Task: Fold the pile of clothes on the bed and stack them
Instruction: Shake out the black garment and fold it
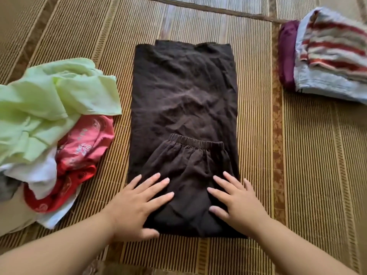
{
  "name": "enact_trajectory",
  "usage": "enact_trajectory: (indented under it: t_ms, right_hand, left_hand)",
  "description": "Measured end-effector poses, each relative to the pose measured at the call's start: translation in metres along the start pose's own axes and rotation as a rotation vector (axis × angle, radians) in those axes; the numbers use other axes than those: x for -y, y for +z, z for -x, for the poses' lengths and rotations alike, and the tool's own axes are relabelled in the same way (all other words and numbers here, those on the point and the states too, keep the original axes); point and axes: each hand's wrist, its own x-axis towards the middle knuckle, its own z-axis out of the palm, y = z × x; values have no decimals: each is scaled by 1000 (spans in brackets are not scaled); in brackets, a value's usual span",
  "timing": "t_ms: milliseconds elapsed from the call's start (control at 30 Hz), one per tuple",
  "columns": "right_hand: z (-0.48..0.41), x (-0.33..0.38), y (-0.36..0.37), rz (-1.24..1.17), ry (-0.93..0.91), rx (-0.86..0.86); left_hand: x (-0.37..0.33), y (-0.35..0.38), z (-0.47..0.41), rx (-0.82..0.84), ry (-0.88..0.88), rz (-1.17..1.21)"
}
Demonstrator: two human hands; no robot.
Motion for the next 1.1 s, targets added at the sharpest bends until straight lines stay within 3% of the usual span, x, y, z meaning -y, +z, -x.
enact_trajectory:
  t_ms: [67,167,400,533,633,767,900,1000,1100]
  right_hand:
    - [4,-13,8,6,8,228]
    - [4,-19,9,84,-74,370]
    - [13,13,6,276,-18,343]
    - [21,11,-18,-40,92,281]
    - [36,4,-52,-397,265,217]
    - [58,4,-101,-757,333,314]
    - [70,3,-155,-924,348,334]
    - [58,2,-181,-1021,395,200]
    - [18,-1,-190,-1036,437,39]
  left_hand:
    - [9,14,-2,146,17,-31]
    - [15,25,-4,251,1,-59]
    - [-10,11,-8,371,-77,-100]
    - [-11,-15,-13,444,-184,169]
    - [0,-44,-5,374,-295,471]
    - [7,-78,14,375,-334,793]
    - [9,-105,33,426,-400,1259]
    - [23,-125,33,382,-470,1346]
    - [50,-133,13,132,-564,1316]
